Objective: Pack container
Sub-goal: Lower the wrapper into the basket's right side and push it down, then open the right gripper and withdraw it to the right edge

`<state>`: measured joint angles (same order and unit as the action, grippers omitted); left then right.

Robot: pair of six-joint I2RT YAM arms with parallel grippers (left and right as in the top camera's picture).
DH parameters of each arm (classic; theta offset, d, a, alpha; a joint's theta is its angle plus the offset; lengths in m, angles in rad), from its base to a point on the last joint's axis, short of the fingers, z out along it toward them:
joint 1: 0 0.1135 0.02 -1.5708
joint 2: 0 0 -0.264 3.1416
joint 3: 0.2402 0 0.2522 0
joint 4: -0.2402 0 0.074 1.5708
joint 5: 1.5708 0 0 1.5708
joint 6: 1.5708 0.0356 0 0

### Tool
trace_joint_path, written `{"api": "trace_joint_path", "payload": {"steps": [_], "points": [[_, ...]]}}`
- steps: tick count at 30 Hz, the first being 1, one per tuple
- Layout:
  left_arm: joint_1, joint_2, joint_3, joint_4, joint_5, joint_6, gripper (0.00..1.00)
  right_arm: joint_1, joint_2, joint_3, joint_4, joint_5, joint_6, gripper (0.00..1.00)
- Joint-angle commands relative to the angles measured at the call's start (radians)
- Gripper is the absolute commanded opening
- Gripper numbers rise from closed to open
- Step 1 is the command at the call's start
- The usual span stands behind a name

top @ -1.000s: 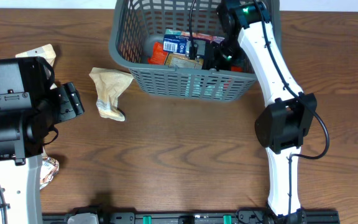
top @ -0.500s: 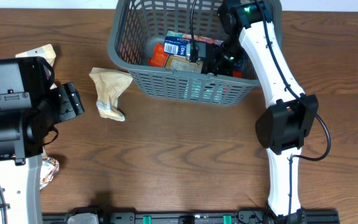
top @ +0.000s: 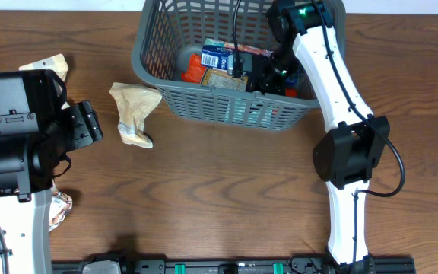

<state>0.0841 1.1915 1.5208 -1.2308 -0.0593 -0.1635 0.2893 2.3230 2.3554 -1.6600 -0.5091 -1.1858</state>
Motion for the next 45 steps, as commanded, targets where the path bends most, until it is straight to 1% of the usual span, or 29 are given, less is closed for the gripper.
{"api": "trace_joint_path", "payload": {"steps": [1, 6, 11, 13, 16, 20, 23, 27, 31, 33, 36, 38, 39, 41, 43, 44, 45], "points": [[0.004, -0.003, 0.021, -0.003, -0.012, -0.002, 0.81, 0.01, -0.04, 0.013, 0.032, -0.046, 0.023, 0.99], [0.004, -0.003, 0.021, -0.003, -0.012, -0.002, 0.81, -0.002, -0.04, 0.024, 0.198, -0.006, 0.195, 0.99], [0.004, -0.003, 0.02, -0.003, -0.012, -0.002, 0.81, -0.018, -0.04, 0.074, 0.274, 0.024, 0.254, 0.99], [0.004, -0.003, 0.021, -0.003, -0.012, -0.002, 0.81, -0.027, -0.04, 0.112, 0.317, 0.061, 0.304, 0.99], [0.004, -0.003, 0.021, -0.003, -0.012, -0.002, 0.81, -0.046, -0.04, 0.191, 0.402, 0.14, 0.436, 0.99], [0.004, -0.003, 0.021, -0.002, -0.012, -0.002, 0.81, -0.089, -0.04, 0.341, 0.458, 0.216, 0.578, 0.99], [0.004, -0.003, 0.021, -0.002, -0.012, -0.002, 0.82, -0.144, -0.04, 0.471, 0.484, 0.282, 0.745, 0.99], [0.004, -0.003, 0.021, -0.002, -0.012, -0.002, 0.82, -0.255, -0.041, 0.657, 0.452, 0.382, 1.02, 0.99], [0.004, -0.003, 0.021, 0.003, -0.012, -0.002, 0.82, -0.354, -0.042, 0.765, 0.344, 0.365, 1.223, 0.99], [0.004, -0.003, 0.021, 0.008, -0.012, -0.002, 0.82, -0.394, -0.042, 0.778, 0.262, 0.363, 1.256, 0.99], [0.004, -0.003, 0.021, 0.022, -0.012, -0.002, 0.82, -0.439, -0.04, 0.766, 0.154, 0.364, 1.259, 0.97], [0.004, -0.002, 0.021, 0.032, -0.012, -0.002, 0.82, -0.459, -0.04, 0.747, 0.109, 0.363, 1.259, 0.95], [0.004, -0.002, 0.021, 0.035, -0.012, -0.002, 0.82, -0.467, -0.04, 0.737, 0.092, 0.364, 1.258, 0.92], [0.004, -0.002, 0.02, 0.042, -0.012, -0.002, 0.82, -0.474, -0.04, 0.716, 0.066, 0.363, 1.25, 0.77], [0.004, -0.002, 0.021, 0.044, -0.012, -0.002, 0.82, -0.473, -0.04, 0.695, 0.051, 0.363, 1.248, 0.47], [0.004, -0.002, 0.021, 0.043, -0.012, -0.002, 0.82, -0.472, -0.04, 0.686, 0.048, 0.363, 1.248, 0.38], [0.004, -0.002, 0.021, 0.043, -0.012, -0.002, 0.82, -0.471, -0.04, 0.672, 0.047, 0.364, 1.248, 0.32]]}}
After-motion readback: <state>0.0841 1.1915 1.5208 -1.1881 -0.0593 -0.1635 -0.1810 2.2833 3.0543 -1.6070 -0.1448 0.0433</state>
